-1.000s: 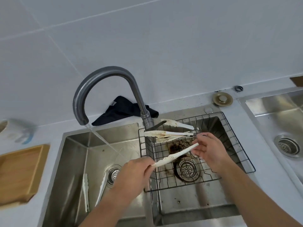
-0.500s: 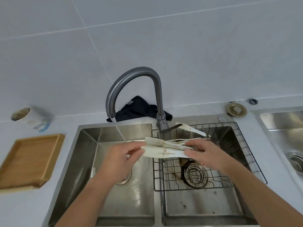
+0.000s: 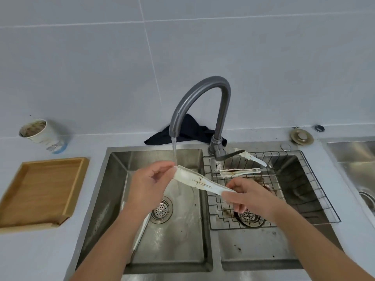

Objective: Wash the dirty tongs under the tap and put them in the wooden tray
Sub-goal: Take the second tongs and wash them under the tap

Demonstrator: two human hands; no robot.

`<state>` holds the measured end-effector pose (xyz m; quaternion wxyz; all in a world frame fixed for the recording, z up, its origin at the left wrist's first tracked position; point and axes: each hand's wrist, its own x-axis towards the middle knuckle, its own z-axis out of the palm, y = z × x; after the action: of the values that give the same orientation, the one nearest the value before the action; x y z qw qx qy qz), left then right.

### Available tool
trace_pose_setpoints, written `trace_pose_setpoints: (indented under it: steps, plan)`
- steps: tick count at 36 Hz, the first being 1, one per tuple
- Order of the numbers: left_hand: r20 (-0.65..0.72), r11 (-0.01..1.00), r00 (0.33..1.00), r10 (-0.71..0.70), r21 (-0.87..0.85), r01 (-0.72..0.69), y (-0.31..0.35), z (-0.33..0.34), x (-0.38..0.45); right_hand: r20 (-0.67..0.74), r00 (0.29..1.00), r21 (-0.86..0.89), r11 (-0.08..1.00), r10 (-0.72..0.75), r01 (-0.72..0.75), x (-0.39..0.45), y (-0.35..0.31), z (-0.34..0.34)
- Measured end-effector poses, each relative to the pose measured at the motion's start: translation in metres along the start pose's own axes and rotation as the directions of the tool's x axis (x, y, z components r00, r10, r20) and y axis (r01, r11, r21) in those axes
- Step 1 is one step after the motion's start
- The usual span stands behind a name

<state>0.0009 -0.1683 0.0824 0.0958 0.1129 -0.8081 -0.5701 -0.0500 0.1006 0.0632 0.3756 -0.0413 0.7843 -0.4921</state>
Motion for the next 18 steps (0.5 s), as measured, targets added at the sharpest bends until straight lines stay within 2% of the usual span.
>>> trace_pose_setpoints:
  steps: [6, 18]
  plan:
    - [-0.018, 0.997, 0.997, -0.074, -0.038, 0.073, -0.016, -0.017, 0.002, -0.028, 0.999, 0.211, 0.977, 0.028, -0.021, -0.001, -0.012, 0.033]
    - [-0.056, 0.984, 0.983, -0.175, 0.024, 0.177, -0.038, -0.029, -0.002, -0.080, 0.992, 0.199, 0.977, 0.098, -0.080, 0.004, -0.024, 0.066]
